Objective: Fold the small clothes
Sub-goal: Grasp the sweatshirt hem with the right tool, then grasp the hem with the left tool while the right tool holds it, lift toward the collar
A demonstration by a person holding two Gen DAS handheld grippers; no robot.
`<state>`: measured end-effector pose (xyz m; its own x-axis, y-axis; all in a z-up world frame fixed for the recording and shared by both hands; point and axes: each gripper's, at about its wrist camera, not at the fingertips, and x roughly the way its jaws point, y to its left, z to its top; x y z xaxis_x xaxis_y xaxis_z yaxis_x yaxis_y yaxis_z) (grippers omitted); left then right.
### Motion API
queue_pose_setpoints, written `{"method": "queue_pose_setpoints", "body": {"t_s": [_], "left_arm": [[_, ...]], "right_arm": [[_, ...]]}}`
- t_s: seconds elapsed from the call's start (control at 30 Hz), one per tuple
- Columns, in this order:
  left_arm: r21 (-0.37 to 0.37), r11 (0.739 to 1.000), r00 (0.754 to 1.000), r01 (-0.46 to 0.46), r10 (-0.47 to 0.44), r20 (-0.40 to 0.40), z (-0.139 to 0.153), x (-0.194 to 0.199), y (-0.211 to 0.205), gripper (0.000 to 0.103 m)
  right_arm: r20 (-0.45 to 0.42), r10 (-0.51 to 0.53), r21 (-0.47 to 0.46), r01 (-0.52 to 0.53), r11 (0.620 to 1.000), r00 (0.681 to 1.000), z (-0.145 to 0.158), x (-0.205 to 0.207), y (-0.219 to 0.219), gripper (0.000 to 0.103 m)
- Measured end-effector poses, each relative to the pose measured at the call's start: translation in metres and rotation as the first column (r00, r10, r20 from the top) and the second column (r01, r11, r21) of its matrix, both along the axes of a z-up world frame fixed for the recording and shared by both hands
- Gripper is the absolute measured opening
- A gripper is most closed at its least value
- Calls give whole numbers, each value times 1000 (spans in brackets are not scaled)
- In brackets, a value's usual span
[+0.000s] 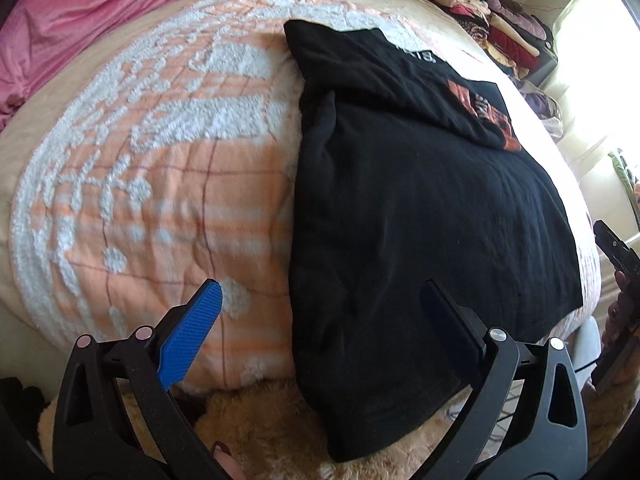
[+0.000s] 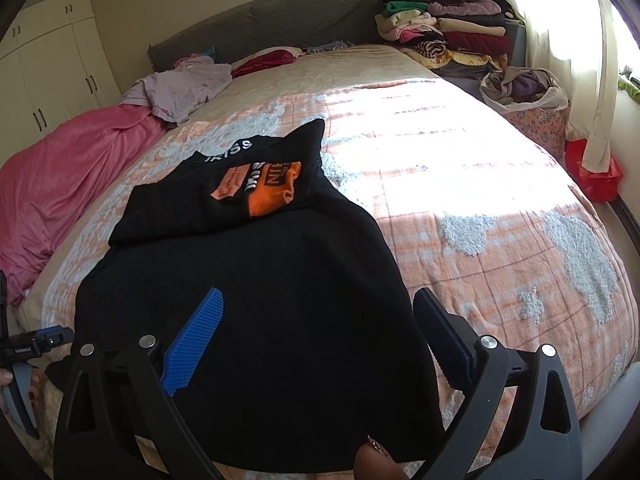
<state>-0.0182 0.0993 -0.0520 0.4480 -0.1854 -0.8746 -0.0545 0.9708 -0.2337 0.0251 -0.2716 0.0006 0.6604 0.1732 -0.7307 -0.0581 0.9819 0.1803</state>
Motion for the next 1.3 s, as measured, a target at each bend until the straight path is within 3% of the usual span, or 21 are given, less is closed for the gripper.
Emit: {"method": "queue_pose_setpoints", "body": {"t_s": [0.33,0.67,0.97,1.03,1.1,1.2,1.3], "left_arm": [[-32,999,996,16,-19,-87,-18,-16,-9,78],[-17,1000,992,23,-25,-120,-26,-11,-13,77],[-53,998,993,25,-31,-117,-29,-8,-10,77],[-54,998,993,27,-33,-117,-28,-8,-9,77],[-55,998,993,24,-30,-112,-28,-9,-8,77],[-54,999,995,7,-12,-98,-25,-14,-4,66],[-69,998,995,1,-8,-95,-23,-18,0,62]], "right_arm": [[-79,3,10,-3,1000,997,-22,-22,-23,95],[-146,46,35,-41,999,988,-37,-41,-38,94],[-219,50,27,-45,999,974,-60,-39,-43,58],[-209,60,18,-57,998,976,-59,-39,-43,39],[-194,93,26,-89,996,977,-54,-42,-43,11],[-165,118,20,-116,993,979,-44,-47,-41,8],[-118,125,51,-120,991,985,-32,-48,-40,8]]}}
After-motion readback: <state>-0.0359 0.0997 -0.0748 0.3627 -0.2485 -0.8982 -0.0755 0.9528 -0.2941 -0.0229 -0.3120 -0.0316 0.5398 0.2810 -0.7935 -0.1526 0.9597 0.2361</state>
